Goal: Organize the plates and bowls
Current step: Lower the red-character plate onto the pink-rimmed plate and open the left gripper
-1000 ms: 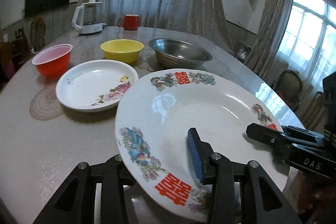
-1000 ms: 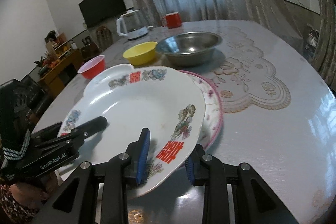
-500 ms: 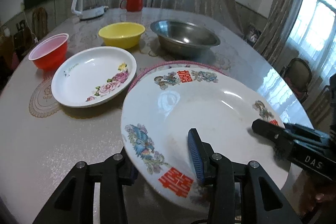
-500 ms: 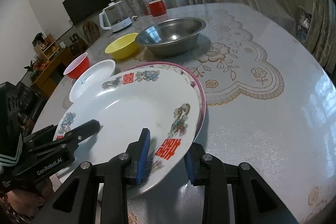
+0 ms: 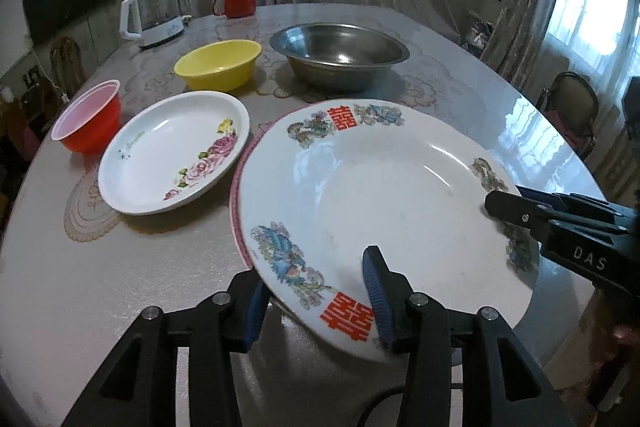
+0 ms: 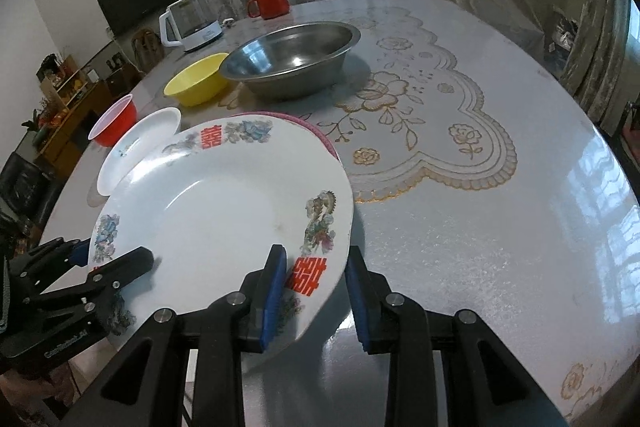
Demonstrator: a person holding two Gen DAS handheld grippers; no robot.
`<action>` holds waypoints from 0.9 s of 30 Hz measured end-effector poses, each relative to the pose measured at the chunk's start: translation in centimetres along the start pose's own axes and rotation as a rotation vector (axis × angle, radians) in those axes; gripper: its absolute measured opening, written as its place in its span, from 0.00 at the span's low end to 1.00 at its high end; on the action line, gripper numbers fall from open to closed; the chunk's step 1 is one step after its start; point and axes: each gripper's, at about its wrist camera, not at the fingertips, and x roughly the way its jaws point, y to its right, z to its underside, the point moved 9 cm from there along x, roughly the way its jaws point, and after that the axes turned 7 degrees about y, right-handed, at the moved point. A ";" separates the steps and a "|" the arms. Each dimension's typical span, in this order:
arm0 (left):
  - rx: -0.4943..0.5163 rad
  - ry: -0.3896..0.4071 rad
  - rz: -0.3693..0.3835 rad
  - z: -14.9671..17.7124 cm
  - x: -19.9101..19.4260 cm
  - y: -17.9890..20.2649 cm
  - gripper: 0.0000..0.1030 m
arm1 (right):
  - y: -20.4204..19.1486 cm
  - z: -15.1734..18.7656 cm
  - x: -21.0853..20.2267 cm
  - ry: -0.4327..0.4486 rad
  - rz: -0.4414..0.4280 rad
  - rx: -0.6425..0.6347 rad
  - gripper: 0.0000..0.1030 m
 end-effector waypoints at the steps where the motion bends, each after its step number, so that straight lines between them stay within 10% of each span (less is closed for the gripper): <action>1: -0.006 0.010 0.000 0.0 -0.2 -0.2 0.42 | 0.0 -0.1 -0.1 0.007 0.006 -0.003 0.29; 12: -0.040 0.083 -0.079 -0.4 -0.9 -2.6 0.25 | -0.5 -0.5 0.3 0.056 0.048 -0.031 0.29; 27: -0.040 0.116 -0.084 -1.5 0.4 -2.9 0.29 | 0.1 -1.9 1.7 0.093 0.090 -0.029 0.28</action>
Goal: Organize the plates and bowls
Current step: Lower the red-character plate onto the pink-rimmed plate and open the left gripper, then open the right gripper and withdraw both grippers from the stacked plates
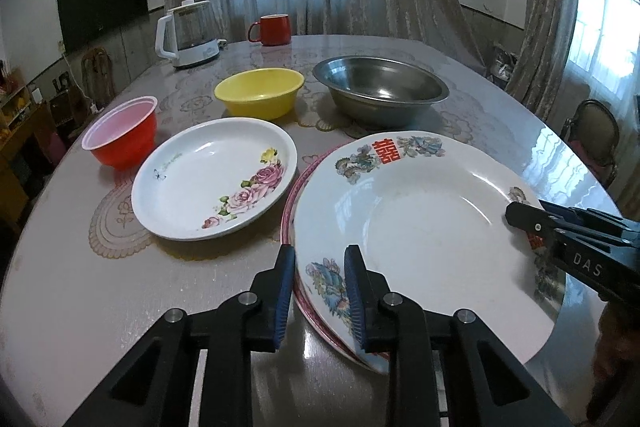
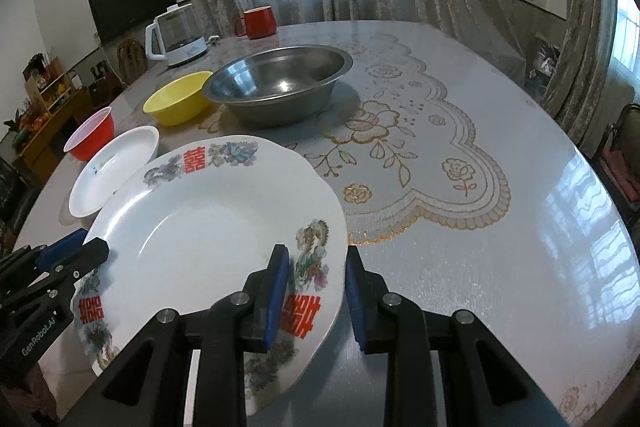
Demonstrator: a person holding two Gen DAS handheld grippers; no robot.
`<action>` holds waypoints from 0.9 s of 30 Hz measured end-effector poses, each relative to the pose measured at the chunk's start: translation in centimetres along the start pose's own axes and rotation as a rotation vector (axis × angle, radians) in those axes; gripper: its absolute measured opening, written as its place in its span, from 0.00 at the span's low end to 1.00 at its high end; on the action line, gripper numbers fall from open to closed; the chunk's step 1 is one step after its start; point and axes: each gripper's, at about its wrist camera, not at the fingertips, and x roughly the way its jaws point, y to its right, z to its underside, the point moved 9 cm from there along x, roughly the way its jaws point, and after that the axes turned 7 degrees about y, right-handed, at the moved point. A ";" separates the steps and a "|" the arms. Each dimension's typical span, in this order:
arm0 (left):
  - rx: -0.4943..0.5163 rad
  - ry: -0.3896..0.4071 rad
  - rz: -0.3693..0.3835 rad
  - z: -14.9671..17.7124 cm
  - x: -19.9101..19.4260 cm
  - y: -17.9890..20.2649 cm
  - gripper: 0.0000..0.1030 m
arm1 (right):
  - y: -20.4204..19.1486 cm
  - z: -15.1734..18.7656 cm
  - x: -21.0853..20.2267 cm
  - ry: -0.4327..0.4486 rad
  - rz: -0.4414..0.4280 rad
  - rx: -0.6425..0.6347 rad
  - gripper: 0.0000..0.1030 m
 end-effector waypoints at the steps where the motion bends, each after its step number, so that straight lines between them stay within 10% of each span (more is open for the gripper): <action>1: -0.007 -0.003 0.011 0.0 -0.1 0.0 0.33 | 0.0 0.0 0.0 0.001 -0.008 0.006 0.29; 5: -0.042 0.041 0.013 -0.2 -1.6 -0.9 0.78 | 0.2 0.3 -0.5 0.003 -0.038 0.055 0.32; 27: -0.542 0.181 -0.028 1.9 -2.6 -15.1 0.95 | -5.8 -4.0 -3.9 0.121 -0.143 -0.001 0.39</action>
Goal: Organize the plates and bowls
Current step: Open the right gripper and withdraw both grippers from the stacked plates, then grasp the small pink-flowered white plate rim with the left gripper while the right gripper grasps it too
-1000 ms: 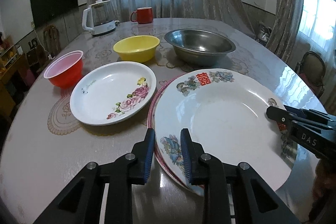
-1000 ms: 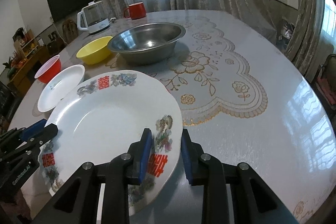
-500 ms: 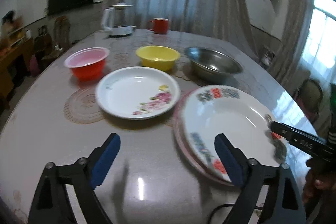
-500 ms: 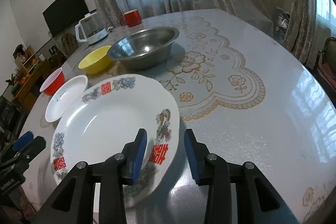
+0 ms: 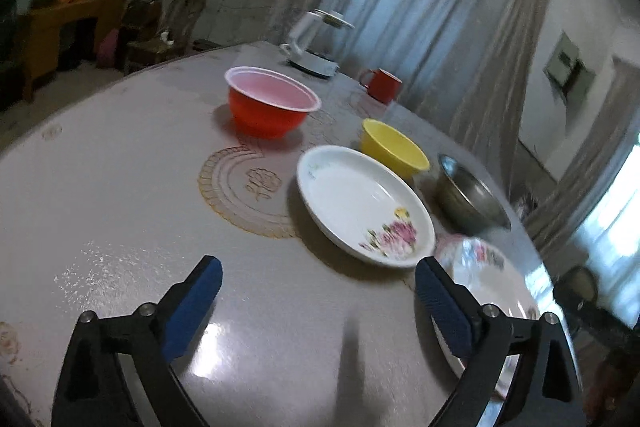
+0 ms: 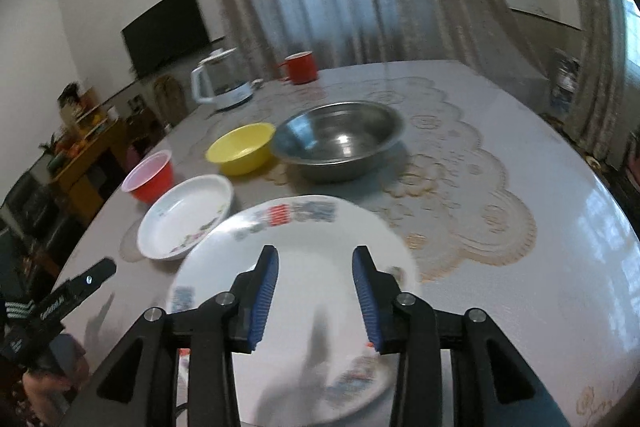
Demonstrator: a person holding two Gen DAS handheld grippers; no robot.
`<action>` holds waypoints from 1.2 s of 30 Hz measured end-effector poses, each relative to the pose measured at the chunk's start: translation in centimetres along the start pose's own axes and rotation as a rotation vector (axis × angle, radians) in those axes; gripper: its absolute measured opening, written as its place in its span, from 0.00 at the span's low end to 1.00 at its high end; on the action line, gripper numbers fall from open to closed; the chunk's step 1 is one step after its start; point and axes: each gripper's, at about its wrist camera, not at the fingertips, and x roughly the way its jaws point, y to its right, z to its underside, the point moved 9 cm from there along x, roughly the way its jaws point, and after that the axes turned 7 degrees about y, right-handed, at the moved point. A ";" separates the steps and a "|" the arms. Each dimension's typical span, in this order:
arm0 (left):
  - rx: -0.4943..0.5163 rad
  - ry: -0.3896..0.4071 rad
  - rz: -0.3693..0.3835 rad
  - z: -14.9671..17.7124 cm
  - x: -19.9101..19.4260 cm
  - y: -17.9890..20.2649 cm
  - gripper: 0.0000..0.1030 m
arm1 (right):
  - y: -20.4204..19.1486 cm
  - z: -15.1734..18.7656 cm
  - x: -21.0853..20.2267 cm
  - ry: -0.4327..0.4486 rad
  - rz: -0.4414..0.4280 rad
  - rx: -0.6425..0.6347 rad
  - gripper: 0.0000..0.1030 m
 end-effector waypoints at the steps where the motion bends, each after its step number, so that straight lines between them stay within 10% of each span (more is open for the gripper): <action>1: -0.005 -0.007 -0.010 0.0 0.3 -0.2 0.95 | -0.6 0.0 0.2 -0.009 -0.008 -0.012 0.39; 19: 0.032 -0.105 -0.036 -1.9 5.6 0.1 0.87 | -10.0 -2.8 12.7 -0.206 -0.100 -0.166 0.39; 36: 0.242 -0.182 -0.114 -1.9 10.3 1.6 0.32 | -10.1 -0.7 20.2 -0.441 -0.124 -0.156 0.27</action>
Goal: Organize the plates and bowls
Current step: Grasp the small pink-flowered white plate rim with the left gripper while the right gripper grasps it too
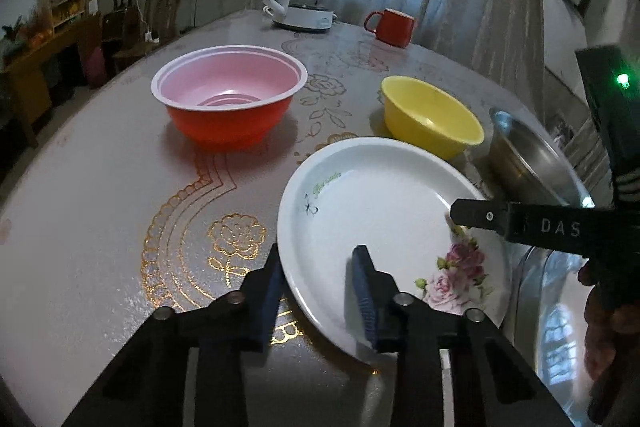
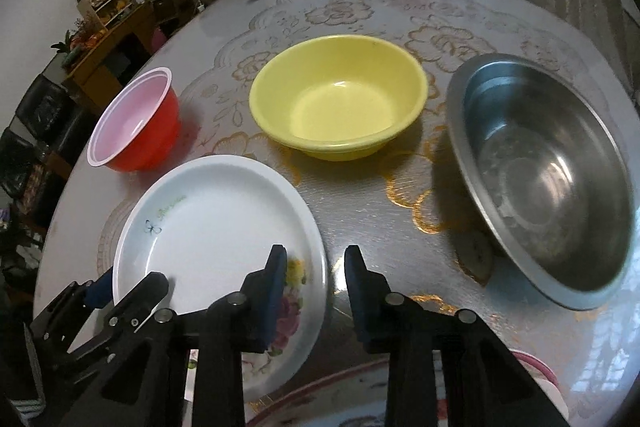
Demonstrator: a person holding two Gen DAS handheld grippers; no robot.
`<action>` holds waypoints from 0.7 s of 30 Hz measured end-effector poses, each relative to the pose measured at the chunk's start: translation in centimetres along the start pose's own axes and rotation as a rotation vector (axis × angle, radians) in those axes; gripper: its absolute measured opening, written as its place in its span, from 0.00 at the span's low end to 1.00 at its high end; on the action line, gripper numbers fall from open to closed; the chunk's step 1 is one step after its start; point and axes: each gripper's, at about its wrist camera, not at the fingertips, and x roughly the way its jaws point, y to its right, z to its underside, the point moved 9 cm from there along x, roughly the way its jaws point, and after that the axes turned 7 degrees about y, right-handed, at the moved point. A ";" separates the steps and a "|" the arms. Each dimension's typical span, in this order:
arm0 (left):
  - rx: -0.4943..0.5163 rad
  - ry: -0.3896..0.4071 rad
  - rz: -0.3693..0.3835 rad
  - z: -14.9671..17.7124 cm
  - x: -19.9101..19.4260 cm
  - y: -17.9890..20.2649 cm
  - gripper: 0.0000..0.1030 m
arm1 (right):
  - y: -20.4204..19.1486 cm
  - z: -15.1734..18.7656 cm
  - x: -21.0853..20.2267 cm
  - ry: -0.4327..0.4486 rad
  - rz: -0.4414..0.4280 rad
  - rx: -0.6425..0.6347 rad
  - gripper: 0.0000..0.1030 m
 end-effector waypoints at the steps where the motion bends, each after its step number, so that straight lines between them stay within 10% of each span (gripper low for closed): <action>1: 0.004 -0.002 0.000 0.0 0.1 0.0 0.31 | -0.1 0.1 0.2 -0.006 -0.003 -0.001 0.24; 21: -0.055 0.006 -0.019 2.3 -3.8 -4.7 0.25 | -5.5 2.5 0.1 -0.027 -0.060 -0.082 0.25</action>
